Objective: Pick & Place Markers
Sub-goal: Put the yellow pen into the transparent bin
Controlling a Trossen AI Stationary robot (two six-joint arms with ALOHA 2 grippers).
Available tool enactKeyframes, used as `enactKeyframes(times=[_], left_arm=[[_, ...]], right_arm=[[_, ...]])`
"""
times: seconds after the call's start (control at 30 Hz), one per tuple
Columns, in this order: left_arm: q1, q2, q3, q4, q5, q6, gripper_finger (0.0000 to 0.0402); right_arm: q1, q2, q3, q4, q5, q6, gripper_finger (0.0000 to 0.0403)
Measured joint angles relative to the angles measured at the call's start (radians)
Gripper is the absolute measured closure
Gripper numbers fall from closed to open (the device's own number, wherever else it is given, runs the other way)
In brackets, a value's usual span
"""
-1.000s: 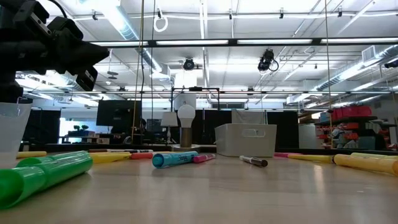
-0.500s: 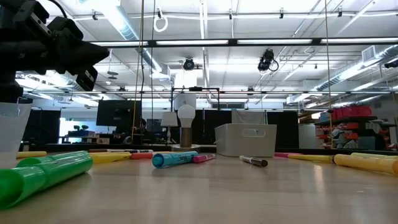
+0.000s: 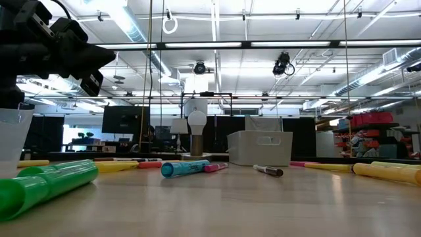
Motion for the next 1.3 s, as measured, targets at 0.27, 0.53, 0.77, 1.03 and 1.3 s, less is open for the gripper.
enactKeyframes(times=[0.27,0.53,0.77,1.03,1.3], left_arm=[[0.000,0.000,0.000,0.000,0.000,0.000,0.0367],[0.000,0.000,0.000,0.000,0.000,0.000,0.0367],[0.000,0.000,0.000,0.001,0.000,0.000,0.0367],[0.000,0.000,0.000,0.089,-0.008,-0.098,0.0367],[0.000,0.030,0.000,0.178,-0.160,-0.105,0.0367]], right_arm=[[-0.056,-0.126,0.058,-0.067,-0.042,0.139,0.0270],[-0.129,-0.264,0.084,0.035,0.190,0.046,0.0302],[-0.199,-0.227,0.084,0.328,0.739,-0.382,0.0314],[-0.409,-0.069,-0.022,0.793,0.730,-0.686,0.0314],[-0.641,0.071,-0.152,1.184,0.731,-0.888,0.0314]])
